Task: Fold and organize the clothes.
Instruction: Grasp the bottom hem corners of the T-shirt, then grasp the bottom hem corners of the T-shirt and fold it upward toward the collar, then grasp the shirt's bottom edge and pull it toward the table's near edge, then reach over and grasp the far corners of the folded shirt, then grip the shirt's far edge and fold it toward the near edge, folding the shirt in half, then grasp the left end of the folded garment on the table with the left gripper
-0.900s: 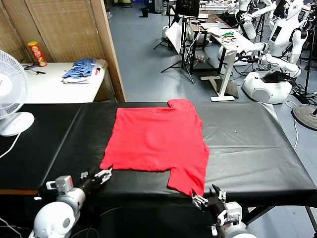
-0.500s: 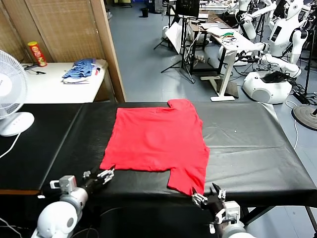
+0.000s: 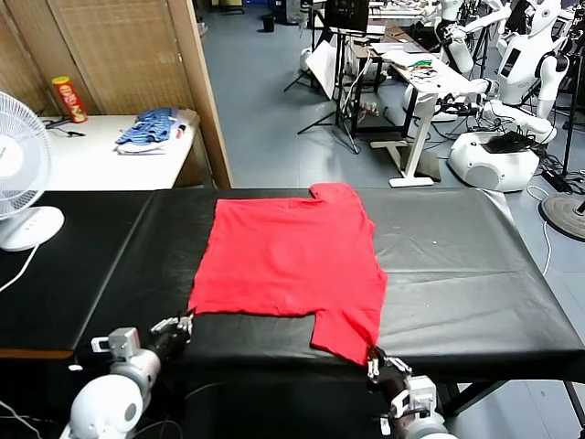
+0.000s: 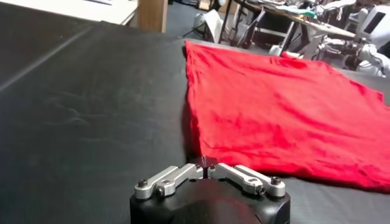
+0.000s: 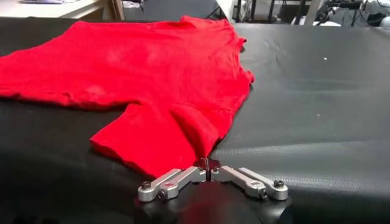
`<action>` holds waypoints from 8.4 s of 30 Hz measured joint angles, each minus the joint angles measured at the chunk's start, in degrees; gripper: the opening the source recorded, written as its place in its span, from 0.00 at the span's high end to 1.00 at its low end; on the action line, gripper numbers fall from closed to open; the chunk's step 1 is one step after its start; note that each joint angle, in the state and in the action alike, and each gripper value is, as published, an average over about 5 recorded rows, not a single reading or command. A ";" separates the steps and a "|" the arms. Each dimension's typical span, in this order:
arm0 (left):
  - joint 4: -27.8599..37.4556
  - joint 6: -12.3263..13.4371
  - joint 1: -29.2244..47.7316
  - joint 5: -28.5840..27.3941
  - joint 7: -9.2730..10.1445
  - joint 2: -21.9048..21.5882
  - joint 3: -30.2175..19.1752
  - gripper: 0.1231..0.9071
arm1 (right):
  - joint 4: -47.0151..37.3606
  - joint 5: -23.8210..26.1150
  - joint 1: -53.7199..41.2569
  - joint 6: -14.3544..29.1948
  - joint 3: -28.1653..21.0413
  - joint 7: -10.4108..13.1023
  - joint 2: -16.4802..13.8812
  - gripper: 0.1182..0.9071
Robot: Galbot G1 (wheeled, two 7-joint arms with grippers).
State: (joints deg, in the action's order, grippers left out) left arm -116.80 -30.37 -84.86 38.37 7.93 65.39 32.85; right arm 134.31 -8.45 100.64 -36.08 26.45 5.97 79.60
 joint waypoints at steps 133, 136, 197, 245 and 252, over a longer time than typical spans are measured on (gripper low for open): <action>6.19 -3.72 20.94 2.20 4.05 -7.24 -7.70 0.14 | -41.08 -16.07 -52.14 7.11 -8.16 -1.75 -14.37 0.14; 14.46 -3.75 29.56 2.93 3.71 -6.48 -11.46 0.14 | -48.60 -17.59 -58.66 6.11 -11.52 -1.36 -12.73 0.14; 11.72 -9.54 28.86 -0.96 1.36 -13.80 -12.40 1.00 | -33.77 -26.55 -50.53 -2.09 -9.67 -0.49 -16.98 0.99; -6.43 -11.83 7.89 -4.60 1.28 -11.85 -2.75 0.14 | -23.00 -20.89 -38.26 -1.75 -2.99 1.04 -17.94 0.14; 2.37 -9.42 17.19 1.03 2.41 -8.97 -6.41 0.14 | -31.16 -18.16 -43.33 -0.07 -5.99 1.01 -13.31 0.14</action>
State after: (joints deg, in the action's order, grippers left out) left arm -114.42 -39.79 -67.67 39.40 10.33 56.42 26.45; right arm 103.14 -26.61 57.31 -36.15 20.47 6.98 66.30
